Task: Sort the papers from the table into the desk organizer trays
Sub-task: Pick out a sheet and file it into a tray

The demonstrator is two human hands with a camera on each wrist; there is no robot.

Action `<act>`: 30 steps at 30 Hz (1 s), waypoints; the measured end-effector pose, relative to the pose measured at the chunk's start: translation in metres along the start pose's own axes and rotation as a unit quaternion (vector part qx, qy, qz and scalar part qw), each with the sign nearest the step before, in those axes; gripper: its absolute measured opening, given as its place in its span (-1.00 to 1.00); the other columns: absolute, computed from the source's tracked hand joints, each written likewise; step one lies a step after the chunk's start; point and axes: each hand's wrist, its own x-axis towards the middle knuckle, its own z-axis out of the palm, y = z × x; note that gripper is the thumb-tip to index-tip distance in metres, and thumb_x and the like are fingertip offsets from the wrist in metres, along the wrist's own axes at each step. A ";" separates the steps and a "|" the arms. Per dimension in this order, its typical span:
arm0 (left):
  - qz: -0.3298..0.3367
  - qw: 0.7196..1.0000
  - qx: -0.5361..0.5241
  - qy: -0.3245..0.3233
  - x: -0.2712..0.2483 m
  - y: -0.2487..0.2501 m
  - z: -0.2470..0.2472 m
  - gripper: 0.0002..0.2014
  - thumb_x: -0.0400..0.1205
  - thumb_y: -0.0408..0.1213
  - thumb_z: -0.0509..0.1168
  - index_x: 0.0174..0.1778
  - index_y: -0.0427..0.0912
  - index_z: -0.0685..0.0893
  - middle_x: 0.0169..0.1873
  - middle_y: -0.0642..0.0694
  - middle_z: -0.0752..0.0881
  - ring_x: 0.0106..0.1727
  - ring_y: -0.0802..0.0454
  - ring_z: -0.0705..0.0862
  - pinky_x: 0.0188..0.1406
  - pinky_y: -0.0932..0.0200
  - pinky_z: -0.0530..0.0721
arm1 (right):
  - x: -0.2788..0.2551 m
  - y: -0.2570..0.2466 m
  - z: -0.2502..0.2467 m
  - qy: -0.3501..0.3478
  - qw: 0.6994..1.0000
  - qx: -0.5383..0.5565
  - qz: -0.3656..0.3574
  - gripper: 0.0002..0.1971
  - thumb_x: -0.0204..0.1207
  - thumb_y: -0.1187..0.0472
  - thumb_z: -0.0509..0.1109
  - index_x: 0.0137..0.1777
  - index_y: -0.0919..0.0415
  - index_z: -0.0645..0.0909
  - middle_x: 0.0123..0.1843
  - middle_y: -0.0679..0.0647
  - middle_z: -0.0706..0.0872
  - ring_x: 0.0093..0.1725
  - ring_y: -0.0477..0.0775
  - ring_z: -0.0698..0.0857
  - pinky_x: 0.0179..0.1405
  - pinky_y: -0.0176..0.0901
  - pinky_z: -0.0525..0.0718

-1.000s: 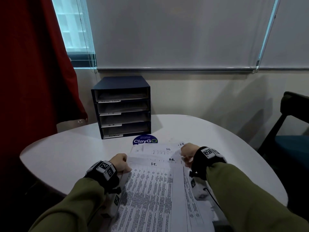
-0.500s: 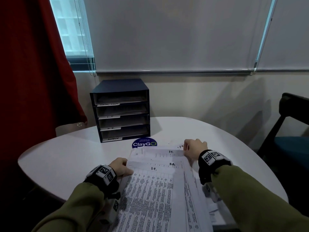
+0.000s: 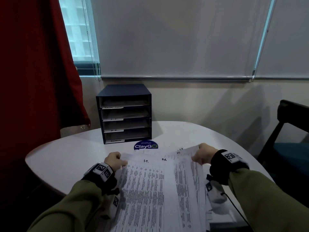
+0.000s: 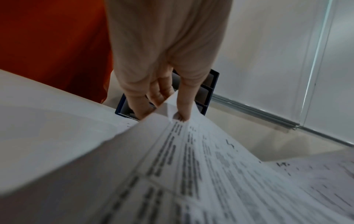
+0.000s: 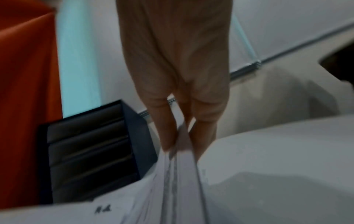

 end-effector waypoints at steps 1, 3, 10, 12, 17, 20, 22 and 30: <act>-0.003 1.000 0.001 0.009 -0.002 0.002 -0.001 -0.76 0.46 -0.32 0.42 -0.39 -0.13 0.46 -0.41 -0.11 0.51 -0.32 -0.04 0.48 -0.39 0.20 0.37 | 0.001 0.002 0.000 0.001 1.000 0.013 -0.001 -0.80 0.42 0.53 0.39 0.04 0.46 0.56 -0.19 0.31 0.66 -0.22 0.20 0.67 -0.03 0.16 0.73; 0.014 0.999 0.003 0.030 -0.003 0.004 -0.004 -0.73 0.49 -0.30 0.38 -0.40 -0.13 0.40 -0.42 -0.10 0.44 -0.32 -0.04 0.42 -0.36 0.17 0.32 | -0.001 -0.002 -0.005 0.121 0.991 0.018 -0.049 -0.84 0.43 0.45 0.40 0.00 0.42 0.65 -0.15 0.22 0.67 -0.13 0.12 0.65 -0.12 -0.06 0.64; 0.110 0.971 -0.142 0.159 -0.016 0.033 -0.026 -0.84 0.63 -0.25 0.22 0.02 -0.26 0.55 -0.13 -0.14 0.62 -0.07 -0.12 0.57 -0.08 0.09 0.47 | -0.028 -0.040 -0.051 0.313 0.867 0.256 -0.292 -0.79 0.66 0.36 0.22 -0.14 0.12 0.61 -0.18 0.00 0.63 -0.23 -0.28 0.58 -0.19 -0.53 0.52; 0.121 0.954 -0.172 0.212 -0.019 0.043 -0.036 -0.85 0.64 -0.24 0.20 0.02 -0.25 0.54 -0.13 -0.15 0.61 -0.08 -0.13 0.56 -0.09 0.09 0.45 | -0.043 -0.055 -0.074 0.345 0.830 0.293 -0.327 -0.86 0.66 0.37 0.22 0.03 0.20 0.60 -0.11 -0.02 0.64 -0.20 -0.33 0.62 -0.15 -0.55 0.53; 0.196 0.897 -0.279 0.280 -0.019 0.075 -0.070 -0.84 0.66 -0.26 0.17 -0.04 -0.32 0.50 -0.26 -0.12 0.50 -0.25 0.00 0.44 -0.17 0.09 0.42 | -0.082 -0.087 -0.115 0.336 0.781 0.345 -0.398 -0.75 0.62 0.35 0.24 -0.20 -0.02 0.51 -0.23 -0.09 0.62 -0.36 -0.37 0.60 -0.37 -0.54 0.55; 0.248 0.882 -0.312 0.250 -0.024 0.099 -0.083 -0.85 0.68 -0.29 0.19 -0.13 -0.31 0.50 -0.25 -0.13 0.44 -0.22 0.02 0.41 -0.18 0.14 0.41 | -0.083 -0.102 -0.115 0.293 0.800 0.332 -0.404 -0.77 0.60 0.35 0.28 -0.22 0.01 0.50 -0.26 -0.04 0.59 -0.35 -0.28 0.54 -0.33 -0.40 0.53; 0.282 0.872 -0.338 0.213 -0.031 0.114 -0.084 -0.84 0.69 -0.32 0.20 -0.23 -0.17 0.48 -0.27 -0.13 0.46 -0.19 0.02 0.43 -0.18 0.19 0.43 | -0.069 -0.106 -0.101 0.253 0.839 0.308 -0.371 -0.77 0.59 0.35 0.31 -0.27 0.07 0.49 -0.32 0.01 0.55 -0.43 -0.28 0.51 -0.37 -0.29 0.46; 0.274 0.849 -0.438 0.106 -0.058 0.131 -0.060 -0.73 0.73 -0.17 0.13 -0.26 -0.18 0.52 -0.31 -0.17 0.54 -0.24 -0.06 0.50 -0.23 0.03 0.48 | -0.038 -0.111 -0.021 0.116 0.882 0.392 -0.236 -0.83 0.61 0.27 0.31 -0.18 0.17 0.40 -0.23 0.13 0.60 -0.39 0.02 0.60 -0.55 -0.28 0.56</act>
